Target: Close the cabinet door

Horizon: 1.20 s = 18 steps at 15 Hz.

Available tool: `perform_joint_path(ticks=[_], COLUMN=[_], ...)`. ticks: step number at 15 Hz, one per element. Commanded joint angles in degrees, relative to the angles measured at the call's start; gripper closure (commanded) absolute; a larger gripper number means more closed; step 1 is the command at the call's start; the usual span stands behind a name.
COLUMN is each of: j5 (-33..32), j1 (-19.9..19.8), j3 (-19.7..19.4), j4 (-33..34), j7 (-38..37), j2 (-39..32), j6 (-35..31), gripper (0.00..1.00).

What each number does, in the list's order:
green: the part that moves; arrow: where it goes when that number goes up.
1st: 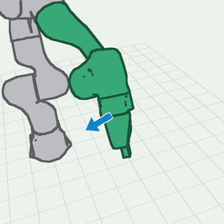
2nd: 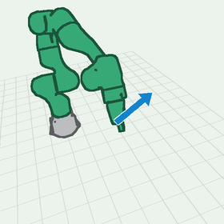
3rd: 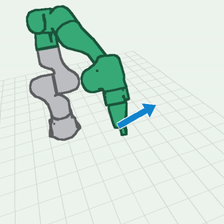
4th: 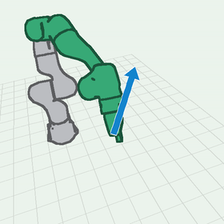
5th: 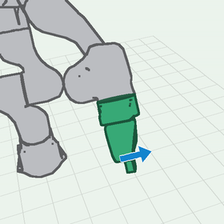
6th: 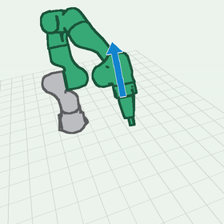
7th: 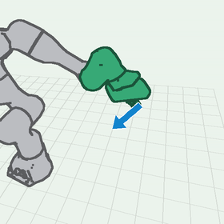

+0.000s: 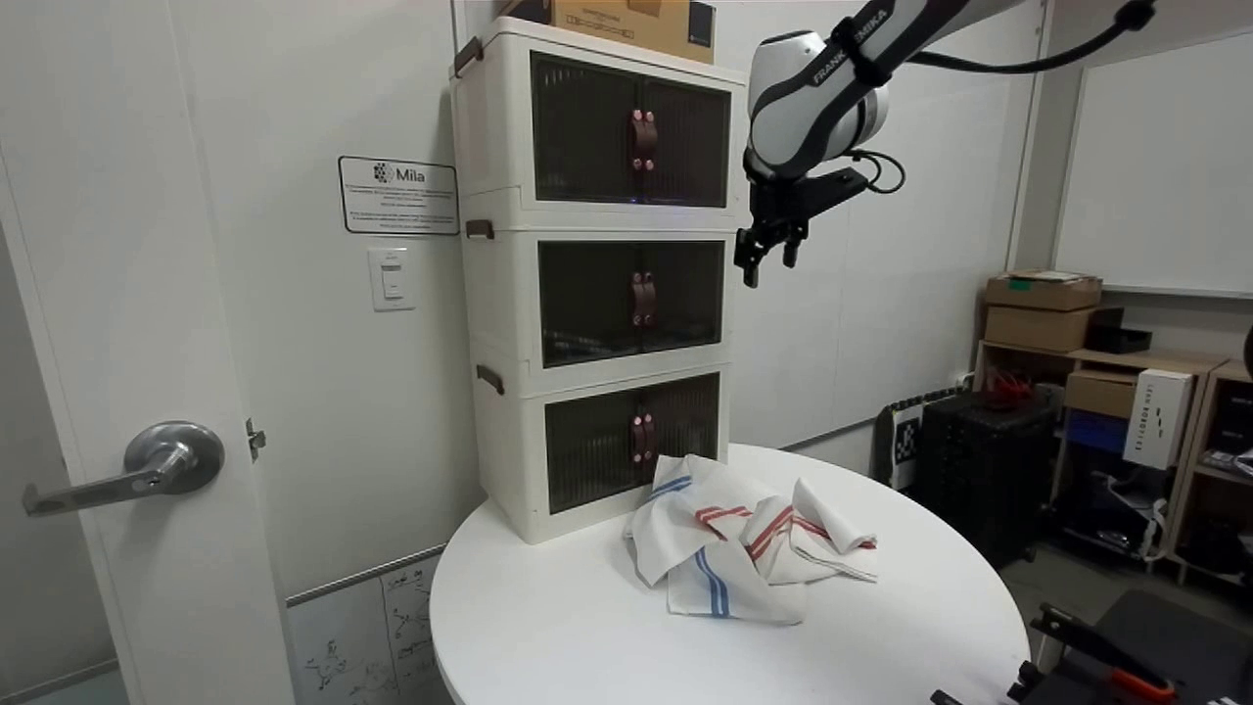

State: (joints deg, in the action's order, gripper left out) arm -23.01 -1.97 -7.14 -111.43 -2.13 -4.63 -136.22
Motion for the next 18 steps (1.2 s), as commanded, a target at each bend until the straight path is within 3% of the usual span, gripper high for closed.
perform_joint_path(ticks=[1, 6, 11, 12, 13, 18], j5=[-2.02, 6.49, 22.51, 23.81, 20.57, 20.88], j1=[0.47, 0.07, 0.59, 0.3, -0.56, -0.83], j3=[1.96, 4.5, 1.11, 0.38, 2.92, 3.07], j4=[-14.0, -26.47, -33.55, -34.17, -31.63, -32.19], j7=[-6.69, -8.04, 4.42, 6.53, 2.18, 2.83], j2=[10.68, 19.95, 28.04, 29.2, 24.96, 25.45], j6=[4.81, 7.51, 9.15, 10.06, 8.39, 8.48], gripper=[0.0, 0.0, 0.0, 0.0, 0.0, 0.0])
